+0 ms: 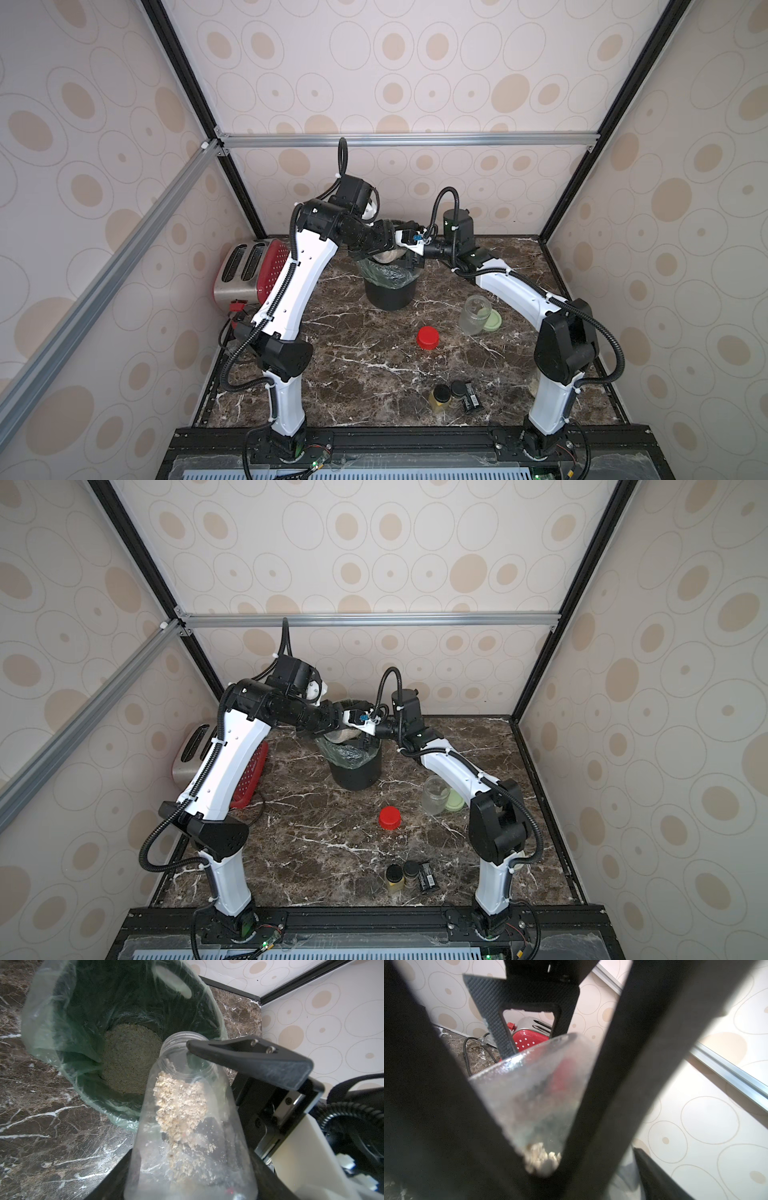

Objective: Empty expired oatmeal from jars
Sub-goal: Pour the expired oatmeal into the trash bin.

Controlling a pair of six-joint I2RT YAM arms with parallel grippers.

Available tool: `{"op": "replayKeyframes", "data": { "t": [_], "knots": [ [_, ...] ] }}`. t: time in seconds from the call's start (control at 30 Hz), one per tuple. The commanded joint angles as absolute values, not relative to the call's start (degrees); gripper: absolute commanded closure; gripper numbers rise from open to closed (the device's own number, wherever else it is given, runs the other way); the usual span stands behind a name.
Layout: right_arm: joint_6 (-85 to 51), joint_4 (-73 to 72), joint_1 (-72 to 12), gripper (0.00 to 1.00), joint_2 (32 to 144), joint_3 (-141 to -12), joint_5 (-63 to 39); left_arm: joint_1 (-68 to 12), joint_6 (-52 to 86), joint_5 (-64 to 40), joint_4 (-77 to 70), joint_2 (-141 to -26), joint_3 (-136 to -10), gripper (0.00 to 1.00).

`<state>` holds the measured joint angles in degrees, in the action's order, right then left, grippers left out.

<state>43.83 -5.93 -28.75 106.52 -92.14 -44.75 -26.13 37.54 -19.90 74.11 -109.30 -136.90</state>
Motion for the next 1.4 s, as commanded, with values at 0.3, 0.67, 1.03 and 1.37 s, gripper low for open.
{"op": "replayKeyframes", "data": {
  "t": [0.3, 0.67, 1.03, 1.37],
  "knots": [
    [44.65, -3.69, -29.43, 0.71, 108.1, -95.97, -47.49, -26.18, 32.59, -21.67, 65.93, -107.49, -135.76, 0.33],
    [44.48, -2.68, -29.41, 0.78, 108.36, -96.98, -48.15, -26.1, 32.25, -22.91, 63.62, -106.59, -134.38, 0.01],
    [41.98, -3.81, -29.39, 0.8, 109.52, -98.16, -47.55, -25.76, 30.79, -19.51, 61.6, -103.14, -131.27, 0.01],
    [41.13, -3.01, -29.38, 0.8, 111.0, -99.81, -47.2, -25.58, 29.31, -11.19, 55.01, -97.16, -123.22, 0.01]
  ]
}}
